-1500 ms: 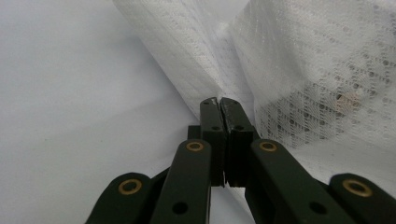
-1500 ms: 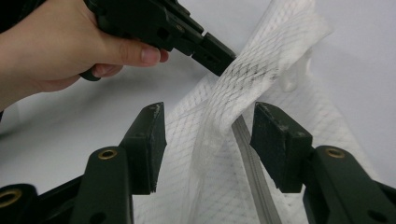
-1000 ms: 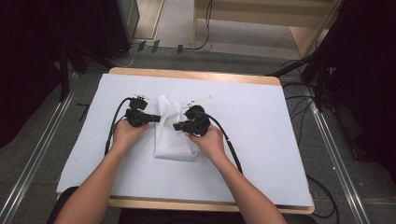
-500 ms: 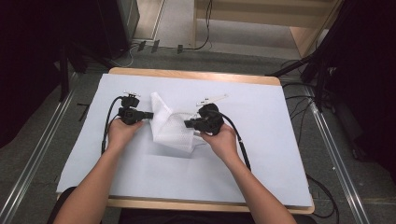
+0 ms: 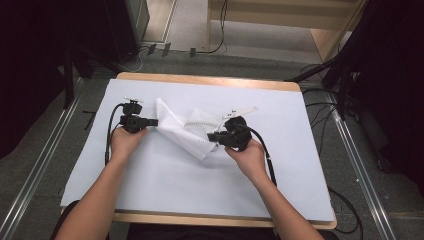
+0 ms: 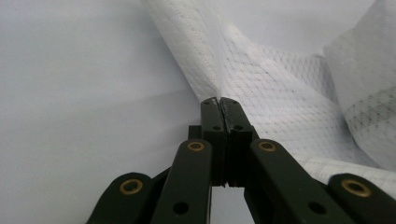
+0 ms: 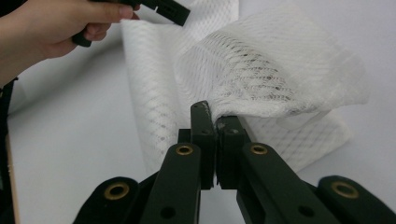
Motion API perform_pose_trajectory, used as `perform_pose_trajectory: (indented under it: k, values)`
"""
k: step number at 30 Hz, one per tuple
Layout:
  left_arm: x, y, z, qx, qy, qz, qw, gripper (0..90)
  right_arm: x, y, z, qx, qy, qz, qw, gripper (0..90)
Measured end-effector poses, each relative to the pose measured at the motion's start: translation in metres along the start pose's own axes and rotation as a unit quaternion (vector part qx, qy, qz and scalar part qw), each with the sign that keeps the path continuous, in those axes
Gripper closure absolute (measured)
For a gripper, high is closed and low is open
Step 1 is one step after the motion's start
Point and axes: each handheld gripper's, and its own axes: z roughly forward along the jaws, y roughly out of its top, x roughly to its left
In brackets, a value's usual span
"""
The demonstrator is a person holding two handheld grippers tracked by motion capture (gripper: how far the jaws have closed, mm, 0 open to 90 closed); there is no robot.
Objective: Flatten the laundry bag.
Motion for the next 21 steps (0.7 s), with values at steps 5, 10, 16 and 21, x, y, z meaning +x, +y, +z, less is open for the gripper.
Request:
perform_pose_trajectory:
  k: [5,10,16,21]
  values:
    - [0.002,-0.004,-0.003,0.004,-0.004,-0.002,1.0000,88.7,0.014,-0.022,-0.002,0.013,0.011,0.000,0.9999,89.7]
    - [0.001,-0.004,-0.012,0.000,-0.007,0.004,1.0000,77.5,0.023,-0.032,0.000,0.020,0.014,-0.011,0.9996,89.5]
    - [-0.009,-0.004,-0.031,-0.018,-0.029,0.023,0.9991,77.7,0.031,-0.040,0.006,0.032,0.019,-0.019,0.9991,88.7]
    - [-0.036,0.001,-0.025,-0.012,-0.070,0.048,0.9963,90.0,0.034,-0.041,0.006,0.034,0.026,-0.017,0.9989,86.5]
